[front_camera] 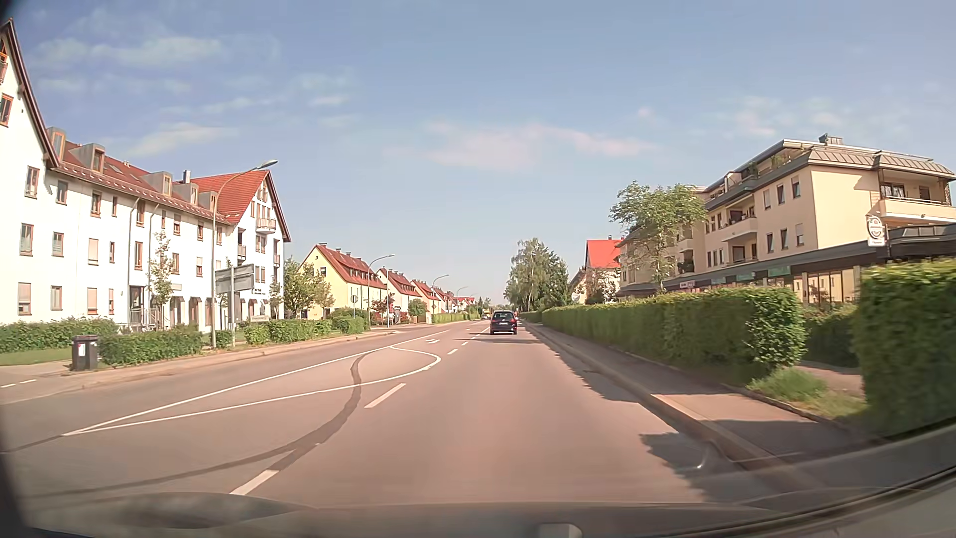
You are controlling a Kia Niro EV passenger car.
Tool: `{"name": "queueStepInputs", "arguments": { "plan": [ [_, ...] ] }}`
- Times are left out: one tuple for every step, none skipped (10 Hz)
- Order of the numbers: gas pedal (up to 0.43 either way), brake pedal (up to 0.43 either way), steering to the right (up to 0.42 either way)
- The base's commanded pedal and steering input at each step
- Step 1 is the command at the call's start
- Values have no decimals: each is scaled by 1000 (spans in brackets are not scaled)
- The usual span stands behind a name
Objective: Follow the waypoints while adhering to traffic rules and regulations
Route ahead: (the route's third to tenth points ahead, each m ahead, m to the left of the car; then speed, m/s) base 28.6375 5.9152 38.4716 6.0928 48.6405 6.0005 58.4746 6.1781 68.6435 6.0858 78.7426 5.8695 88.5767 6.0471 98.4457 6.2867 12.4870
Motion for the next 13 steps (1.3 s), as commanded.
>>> {"name": "queueStepInputs", "arguments": {
  "plan": [
    [157,0,-3],
    [157,0,-4],
    [157,0,-4],
    [157,0,-4],
    [157,0,-4],
    [157,0,-4],
    [157,0,-4],
    [157,0,-3],
    [157,0,-2],
    [157,0,-1],
    [138,0,-1],
    [87,0,0],
    [47,0,0]
  ]
}}
